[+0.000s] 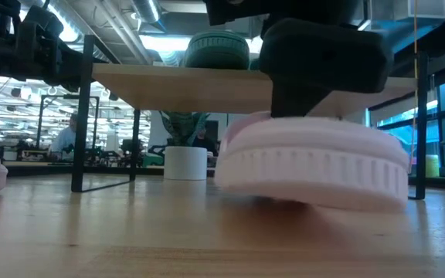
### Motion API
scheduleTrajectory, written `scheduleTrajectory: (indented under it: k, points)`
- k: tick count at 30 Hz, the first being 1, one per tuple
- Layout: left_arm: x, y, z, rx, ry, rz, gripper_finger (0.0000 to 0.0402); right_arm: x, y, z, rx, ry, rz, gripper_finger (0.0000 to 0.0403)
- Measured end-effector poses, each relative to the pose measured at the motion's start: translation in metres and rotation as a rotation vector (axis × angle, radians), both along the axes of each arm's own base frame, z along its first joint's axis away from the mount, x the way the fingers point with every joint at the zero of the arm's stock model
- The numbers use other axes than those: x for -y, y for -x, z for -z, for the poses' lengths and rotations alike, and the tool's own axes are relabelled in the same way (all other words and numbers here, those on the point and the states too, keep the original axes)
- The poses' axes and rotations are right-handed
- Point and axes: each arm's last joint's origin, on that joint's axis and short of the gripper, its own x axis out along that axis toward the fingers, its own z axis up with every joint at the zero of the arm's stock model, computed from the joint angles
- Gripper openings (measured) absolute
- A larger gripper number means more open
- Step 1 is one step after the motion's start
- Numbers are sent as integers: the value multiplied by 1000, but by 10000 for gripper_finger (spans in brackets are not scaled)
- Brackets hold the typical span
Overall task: Pick and place slides into the shelf
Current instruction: Put the right pink slide under the shelf
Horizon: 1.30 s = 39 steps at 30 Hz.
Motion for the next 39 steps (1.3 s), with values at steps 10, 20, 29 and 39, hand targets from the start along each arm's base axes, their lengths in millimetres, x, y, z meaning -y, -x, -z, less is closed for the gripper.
scheduleTrajectory:
  k: [10, 20, 29, 39]
  points:
    - [0, 0, 0, 0, 0, 1, 166, -1, 0, 0, -6, -19, 3, 65]
    - [0, 0, 0, 0, 0, 0, 166, -1, -1, 2, 3, -42, 18, 65]
    - [0, 0, 0, 1, 0, 0, 166, -3, -3, 2, 14, -71, 16, 102]
    - [0, 0, 0, 1, 0, 0, 166, -2, -1, -1, 8, -75, 27, 206]
